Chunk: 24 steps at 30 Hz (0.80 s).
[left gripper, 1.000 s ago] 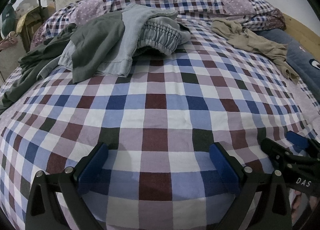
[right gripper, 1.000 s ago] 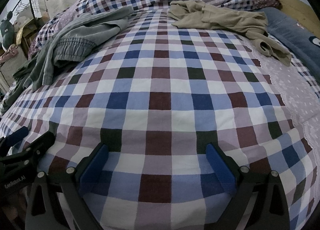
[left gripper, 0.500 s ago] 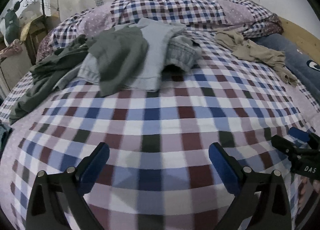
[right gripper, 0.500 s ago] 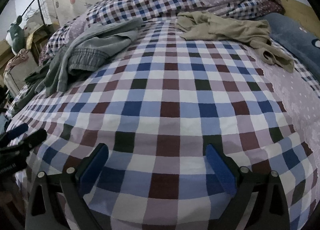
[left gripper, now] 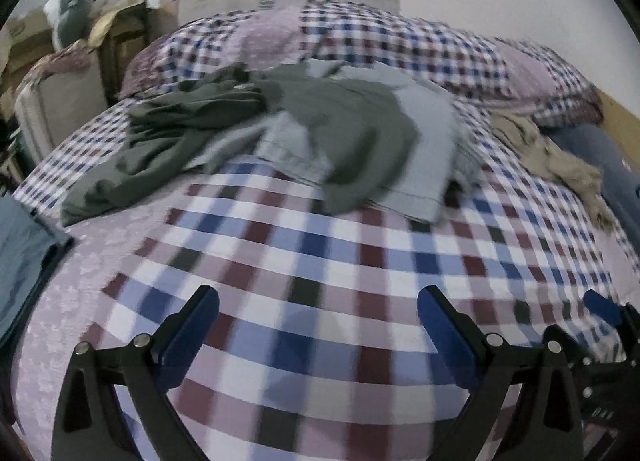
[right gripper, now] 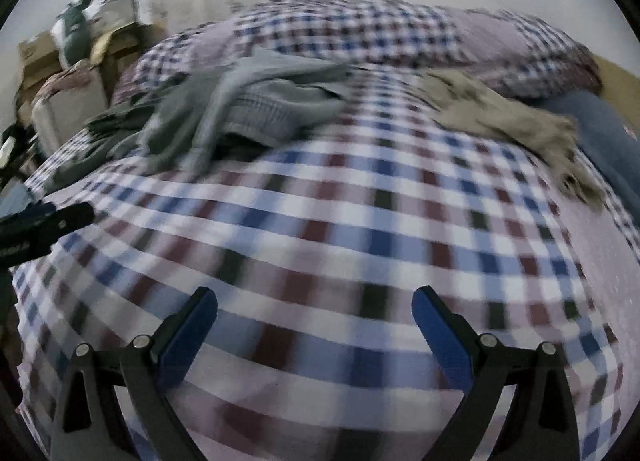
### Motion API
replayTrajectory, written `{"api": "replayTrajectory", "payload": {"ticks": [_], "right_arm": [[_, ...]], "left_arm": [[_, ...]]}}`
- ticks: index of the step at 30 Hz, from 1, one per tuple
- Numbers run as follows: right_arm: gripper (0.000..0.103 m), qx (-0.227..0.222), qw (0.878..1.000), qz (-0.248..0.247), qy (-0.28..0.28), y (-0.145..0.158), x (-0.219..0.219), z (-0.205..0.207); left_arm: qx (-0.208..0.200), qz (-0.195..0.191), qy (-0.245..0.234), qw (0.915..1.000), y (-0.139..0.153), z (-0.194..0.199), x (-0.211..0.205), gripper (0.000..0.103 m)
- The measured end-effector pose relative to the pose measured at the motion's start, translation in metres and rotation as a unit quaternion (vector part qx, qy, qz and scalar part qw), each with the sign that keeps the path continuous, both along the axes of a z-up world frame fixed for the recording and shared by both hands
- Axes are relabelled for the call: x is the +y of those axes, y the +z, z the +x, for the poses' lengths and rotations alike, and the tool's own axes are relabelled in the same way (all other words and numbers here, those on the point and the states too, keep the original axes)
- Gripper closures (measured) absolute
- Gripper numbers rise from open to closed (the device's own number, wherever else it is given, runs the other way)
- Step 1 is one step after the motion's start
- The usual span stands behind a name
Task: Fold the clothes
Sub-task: 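Move both tools toward the dark green t-shirt on the grey trousers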
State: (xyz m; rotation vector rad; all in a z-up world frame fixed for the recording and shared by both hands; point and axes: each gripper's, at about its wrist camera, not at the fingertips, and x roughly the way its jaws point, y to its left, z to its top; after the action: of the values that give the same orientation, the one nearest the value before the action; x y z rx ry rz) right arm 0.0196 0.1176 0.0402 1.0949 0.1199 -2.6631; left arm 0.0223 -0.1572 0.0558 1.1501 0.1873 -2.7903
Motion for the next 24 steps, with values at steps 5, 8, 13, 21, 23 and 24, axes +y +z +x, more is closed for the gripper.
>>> {"api": "replayTrajectory", "payload": {"ticks": [5,8,13,21,23,24], "right_arm": [[0.008,0.010,0.999,-0.005,0.053,0.011,-0.066,-0.022],[0.014,0.018,0.996,0.009,0.084,0.017,-0.108,-0.040],[0.024,0.027,0.990,0.033,0.132,0.021,-0.171,-0.071],[0.046,-0.002,0.985,0.099,0.140,-0.011,-0.237,-0.126],[0.046,-0.002,0.984,0.119,0.134,-0.019,-0.247,-0.132],[0.046,-0.003,0.983,0.131,0.129,-0.022,-0.251,-0.135]], "left_arm": [[0.002,0.011,0.042,0.9990,0.004,0.002,-0.041,0.001],[0.005,0.022,0.058,0.9980,0.005,0.004,-0.062,0.001],[0.001,0.061,0.083,0.9947,0.002,0.007,-0.091,0.001],[0.000,0.111,0.093,0.9894,0.000,0.009,-0.110,0.001],[0.002,0.120,0.092,0.9885,0.001,0.009,-0.111,0.001],[0.003,0.123,0.091,0.9881,0.001,0.009,-0.112,0.001]]}}
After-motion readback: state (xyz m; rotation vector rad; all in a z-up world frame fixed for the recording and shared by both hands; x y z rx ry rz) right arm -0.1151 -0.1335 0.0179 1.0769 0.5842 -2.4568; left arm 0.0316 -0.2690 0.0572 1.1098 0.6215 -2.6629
